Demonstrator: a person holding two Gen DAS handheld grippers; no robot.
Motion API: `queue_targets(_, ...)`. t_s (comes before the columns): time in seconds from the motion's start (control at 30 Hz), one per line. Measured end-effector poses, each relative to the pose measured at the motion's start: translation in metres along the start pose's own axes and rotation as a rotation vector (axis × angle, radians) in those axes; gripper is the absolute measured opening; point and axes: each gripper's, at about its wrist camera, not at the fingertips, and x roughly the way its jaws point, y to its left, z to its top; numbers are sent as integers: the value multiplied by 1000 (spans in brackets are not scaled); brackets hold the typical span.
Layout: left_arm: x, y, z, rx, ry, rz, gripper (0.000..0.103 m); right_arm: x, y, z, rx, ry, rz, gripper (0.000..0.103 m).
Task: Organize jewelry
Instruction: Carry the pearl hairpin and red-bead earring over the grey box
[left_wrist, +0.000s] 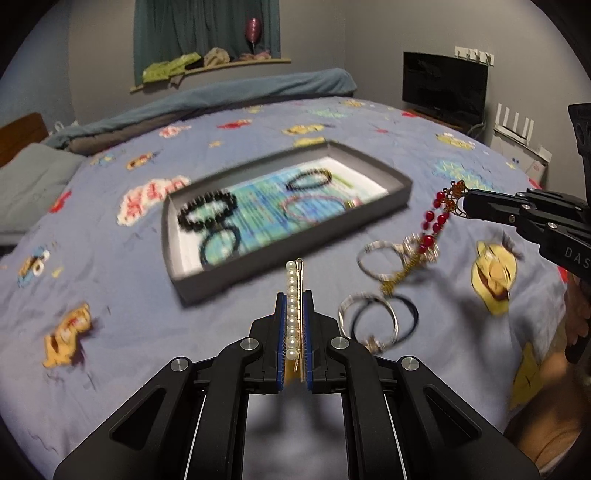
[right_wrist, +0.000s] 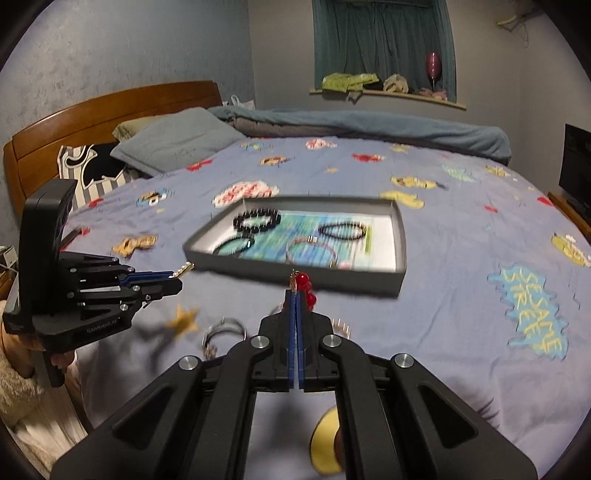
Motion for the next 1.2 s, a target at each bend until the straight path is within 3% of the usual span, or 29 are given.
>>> queue_targets(0.17, 2, 15, 31, -15, -37, 9, 9, 6, -3, 33, -12, -54, -21, 1)
queue_targets(0.53, 46, 49, 85, -88, -32, 9, 9, 52, -32, 91, 39, -90, -57, 1)
queue_targets(0.83, 100, 56, 118, -122, 9, -7, 9, 101, -68, 100, 93, -58, -83, 1)
queue_targets(1.2, 167, 49, 129, -119, 107, -5, 9, 153, -98, 94, 128, 14, -117, 1)
